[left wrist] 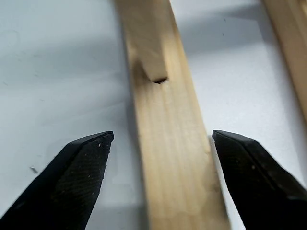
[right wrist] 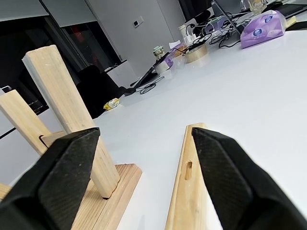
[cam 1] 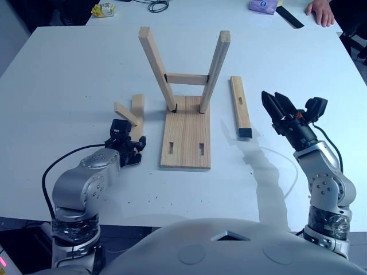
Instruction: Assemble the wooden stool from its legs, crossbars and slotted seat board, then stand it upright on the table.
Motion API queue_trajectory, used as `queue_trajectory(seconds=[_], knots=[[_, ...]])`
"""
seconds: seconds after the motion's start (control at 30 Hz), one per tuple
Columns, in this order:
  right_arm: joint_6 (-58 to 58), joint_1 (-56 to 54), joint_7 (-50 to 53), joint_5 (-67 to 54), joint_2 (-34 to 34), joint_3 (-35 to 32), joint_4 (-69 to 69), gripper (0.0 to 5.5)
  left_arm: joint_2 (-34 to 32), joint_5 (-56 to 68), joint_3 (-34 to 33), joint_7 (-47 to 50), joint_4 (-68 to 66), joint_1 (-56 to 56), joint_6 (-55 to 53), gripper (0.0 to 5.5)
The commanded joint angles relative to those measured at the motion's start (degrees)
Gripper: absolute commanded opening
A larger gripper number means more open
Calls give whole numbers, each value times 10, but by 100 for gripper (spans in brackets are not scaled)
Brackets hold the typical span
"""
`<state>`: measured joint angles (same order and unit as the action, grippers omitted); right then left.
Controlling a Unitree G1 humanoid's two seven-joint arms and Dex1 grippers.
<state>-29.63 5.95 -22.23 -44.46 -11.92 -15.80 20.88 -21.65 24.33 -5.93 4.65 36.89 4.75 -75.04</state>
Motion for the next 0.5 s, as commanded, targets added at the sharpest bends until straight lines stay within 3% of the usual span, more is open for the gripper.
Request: queue_trajectory(seconds=[0.03, 0.2, 0.4, 0.5], knots=[[4, -13, 0, 4, 3, 12, -11, 355, 3, -31, 2, -4, -45, -2, 9, 384], [13, -13, 4, 7, 12, 19, -16, 355, -50, -71, 12, -44, -161, -34, 81, 384], [13, -25, 1, 4, 10, 22, -24, 355, -51, -80, 8, -71, -196, -39, 106, 384], [9, -26, 2, 1, 8, 23, -19, 355, -51, -81, 2, -86, -200, -32, 125, 339]])
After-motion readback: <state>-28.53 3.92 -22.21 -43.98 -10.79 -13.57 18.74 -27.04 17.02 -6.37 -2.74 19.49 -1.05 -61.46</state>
